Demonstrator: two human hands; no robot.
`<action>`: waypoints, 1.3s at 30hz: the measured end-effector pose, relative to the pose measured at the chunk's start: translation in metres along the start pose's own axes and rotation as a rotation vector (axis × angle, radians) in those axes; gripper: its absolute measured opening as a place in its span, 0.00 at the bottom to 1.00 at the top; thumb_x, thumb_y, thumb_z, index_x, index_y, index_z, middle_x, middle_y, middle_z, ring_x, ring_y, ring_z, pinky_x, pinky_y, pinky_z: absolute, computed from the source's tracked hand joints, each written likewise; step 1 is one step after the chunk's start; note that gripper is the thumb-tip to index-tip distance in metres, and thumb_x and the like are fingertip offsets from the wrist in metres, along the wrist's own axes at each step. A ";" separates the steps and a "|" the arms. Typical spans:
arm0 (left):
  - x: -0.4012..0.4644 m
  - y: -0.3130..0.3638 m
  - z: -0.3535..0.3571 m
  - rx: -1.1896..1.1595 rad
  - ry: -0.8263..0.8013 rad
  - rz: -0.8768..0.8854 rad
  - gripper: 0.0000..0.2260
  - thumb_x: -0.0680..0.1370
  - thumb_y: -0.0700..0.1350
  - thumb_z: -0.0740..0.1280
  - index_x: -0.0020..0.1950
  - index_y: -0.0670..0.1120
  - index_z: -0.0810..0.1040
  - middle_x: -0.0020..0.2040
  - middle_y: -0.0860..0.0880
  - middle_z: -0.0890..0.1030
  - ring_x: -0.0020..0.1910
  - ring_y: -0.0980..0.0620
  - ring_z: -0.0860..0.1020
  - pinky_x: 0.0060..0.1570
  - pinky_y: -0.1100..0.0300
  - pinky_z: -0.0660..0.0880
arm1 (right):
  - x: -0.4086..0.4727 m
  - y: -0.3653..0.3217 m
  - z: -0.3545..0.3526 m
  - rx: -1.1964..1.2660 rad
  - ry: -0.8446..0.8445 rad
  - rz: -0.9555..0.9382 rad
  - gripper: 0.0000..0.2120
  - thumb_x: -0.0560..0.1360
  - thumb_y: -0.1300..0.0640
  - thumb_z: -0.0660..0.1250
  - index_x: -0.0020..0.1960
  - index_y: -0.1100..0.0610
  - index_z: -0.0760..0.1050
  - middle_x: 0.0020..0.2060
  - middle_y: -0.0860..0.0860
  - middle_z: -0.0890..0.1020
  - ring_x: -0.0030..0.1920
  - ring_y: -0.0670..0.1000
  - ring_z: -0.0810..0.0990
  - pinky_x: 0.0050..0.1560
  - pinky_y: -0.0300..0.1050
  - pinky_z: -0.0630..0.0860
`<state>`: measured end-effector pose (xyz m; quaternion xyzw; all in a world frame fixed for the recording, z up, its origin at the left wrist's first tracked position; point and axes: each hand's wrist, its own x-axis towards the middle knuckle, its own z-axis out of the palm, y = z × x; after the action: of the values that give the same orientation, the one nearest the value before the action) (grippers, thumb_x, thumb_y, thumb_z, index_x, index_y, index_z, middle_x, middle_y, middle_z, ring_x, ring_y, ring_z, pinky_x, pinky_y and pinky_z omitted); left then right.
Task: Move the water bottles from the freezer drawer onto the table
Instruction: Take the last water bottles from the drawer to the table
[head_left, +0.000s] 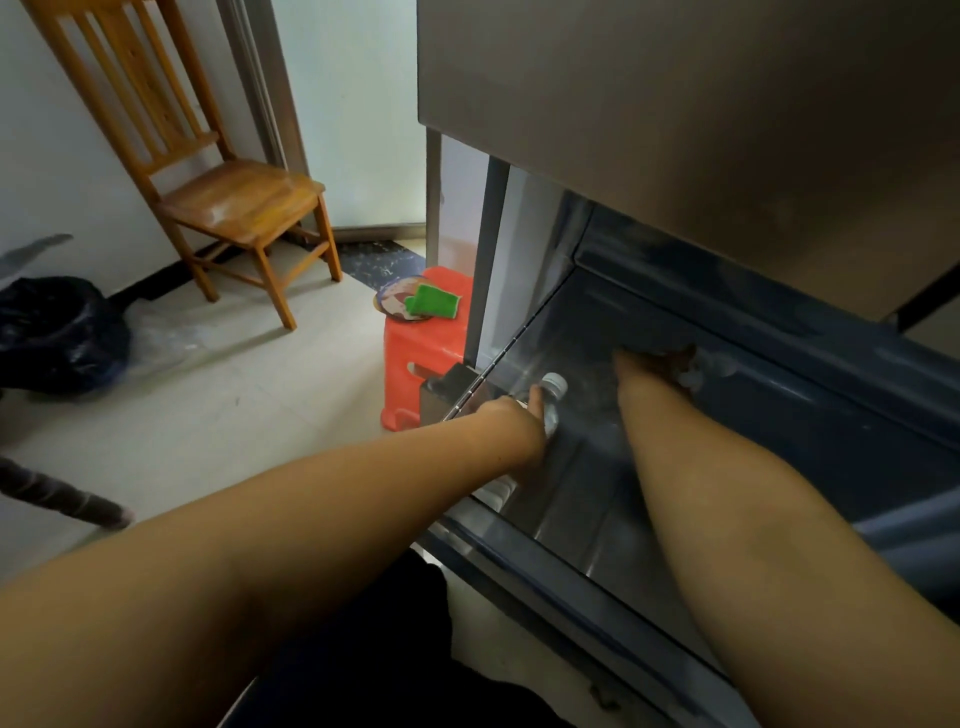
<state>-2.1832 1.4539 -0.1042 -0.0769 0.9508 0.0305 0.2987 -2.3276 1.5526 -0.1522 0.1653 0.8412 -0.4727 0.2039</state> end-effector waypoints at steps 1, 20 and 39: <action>0.002 -0.001 0.002 -0.040 -0.002 -0.016 0.44 0.77 0.46 0.66 0.77 0.41 0.33 0.73 0.34 0.62 0.69 0.36 0.68 0.65 0.44 0.69 | -0.015 -0.004 -0.008 -0.020 -0.029 0.022 0.22 0.78 0.43 0.60 0.68 0.53 0.69 0.63 0.51 0.75 0.63 0.53 0.75 0.61 0.48 0.72; 0.042 0.019 0.000 -0.492 0.002 -0.133 0.53 0.71 0.51 0.72 0.77 0.52 0.32 0.76 0.37 0.55 0.73 0.35 0.60 0.73 0.41 0.59 | -0.078 0.074 -0.069 -0.349 0.010 0.082 0.48 0.65 0.50 0.75 0.76 0.51 0.52 0.70 0.57 0.66 0.69 0.61 0.68 0.67 0.51 0.70; -0.034 0.058 -0.034 -1.548 -0.232 0.176 0.26 0.72 0.50 0.73 0.65 0.40 0.72 0.45 0.43 0.82 0.42 0.46 0.82 0.45 0.52 0.80 | -0.159 0.065 -0.144 0.872 -0.138 0.222 0.12 0.74 0.52 0.70 0.53 0.59 0.76 0.36 0.56 0.81 0.33 0.54 0.83 0.34 0.48 0.80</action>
<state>-2.1845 1.5117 -0.0557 -0.1840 0.6244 0.7153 0.2542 -2.1871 1.6957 -0.0522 0.2931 0.5251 -0.7680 0.2203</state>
